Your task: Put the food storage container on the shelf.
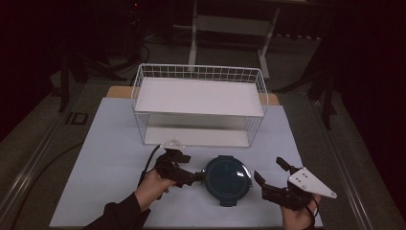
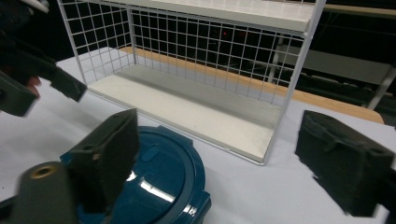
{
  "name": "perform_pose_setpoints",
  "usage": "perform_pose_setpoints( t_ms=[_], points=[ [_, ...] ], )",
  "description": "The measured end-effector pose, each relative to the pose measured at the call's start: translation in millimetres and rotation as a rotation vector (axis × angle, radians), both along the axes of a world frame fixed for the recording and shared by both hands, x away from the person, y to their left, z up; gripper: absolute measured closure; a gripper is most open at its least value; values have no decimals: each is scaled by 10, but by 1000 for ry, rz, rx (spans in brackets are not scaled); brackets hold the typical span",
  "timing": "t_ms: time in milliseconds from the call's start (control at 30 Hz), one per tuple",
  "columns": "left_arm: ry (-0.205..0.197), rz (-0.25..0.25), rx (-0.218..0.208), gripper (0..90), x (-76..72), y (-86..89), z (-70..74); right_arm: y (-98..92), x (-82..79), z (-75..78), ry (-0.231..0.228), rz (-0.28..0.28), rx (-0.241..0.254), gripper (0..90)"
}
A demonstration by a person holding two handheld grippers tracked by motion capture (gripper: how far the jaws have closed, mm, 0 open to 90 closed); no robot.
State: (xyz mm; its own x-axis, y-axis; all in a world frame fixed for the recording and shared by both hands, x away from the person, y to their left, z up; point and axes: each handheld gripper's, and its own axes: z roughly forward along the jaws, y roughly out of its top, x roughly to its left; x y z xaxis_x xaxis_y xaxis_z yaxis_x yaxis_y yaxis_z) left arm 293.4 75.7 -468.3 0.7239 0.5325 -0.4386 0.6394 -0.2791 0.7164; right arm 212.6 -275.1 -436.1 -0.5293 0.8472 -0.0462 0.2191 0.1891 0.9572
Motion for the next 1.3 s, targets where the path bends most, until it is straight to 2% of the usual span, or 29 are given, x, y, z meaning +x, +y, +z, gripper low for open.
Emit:
perform_pose_setpoints(
  t_ms=[67,100,200,233,300,367,467,500,667,833,933,1100,1200,1300],
  points=[
    [22,19,9,37,27,-10,-50,-4,11,-15,29,0,14,116],
    [42,31,7,37,41,-14,-76,-10,17,-24,39,11,30,107],
    [111,44,2,35,86,-32,-150,18,44,-46,74,11,30,107],
    [131,47,21,36,100,-40,-168,25,45,-53,82,16,36,107],
    [185,44,38,37,137,-59,-207,47,41,-62,87,27,23,107],
    [251,56,27,39,170,-72,-253,60,43,-66,105,46,23,108],
    [341,80,2,83,223,-69,-312,68,49,-76,117,50,25,113],
    [365,85,-11,131,232,-72,-329,70,49,-81,120,49,22,117],
    [435,81,-33,250,242,-93,-394,70,45,-85,122,48,13,133],
    [483,72,-49,370,251,-128,-428,78,41,-93,125,48,9,136],
    [533,44,-88,471,255,-149,-471,67,42,-96,131,46,12,143],
    [522,38,-97,504,251,-138,-477,42,56,-114,160,48,11,160],
    [506,37,-96,512,231,-140,-458,16,94,-140,213,59,28,161],
    [477,26,-94,525,194,-140,-429,-37,162,-185,304,87,82,183]
  ],
)
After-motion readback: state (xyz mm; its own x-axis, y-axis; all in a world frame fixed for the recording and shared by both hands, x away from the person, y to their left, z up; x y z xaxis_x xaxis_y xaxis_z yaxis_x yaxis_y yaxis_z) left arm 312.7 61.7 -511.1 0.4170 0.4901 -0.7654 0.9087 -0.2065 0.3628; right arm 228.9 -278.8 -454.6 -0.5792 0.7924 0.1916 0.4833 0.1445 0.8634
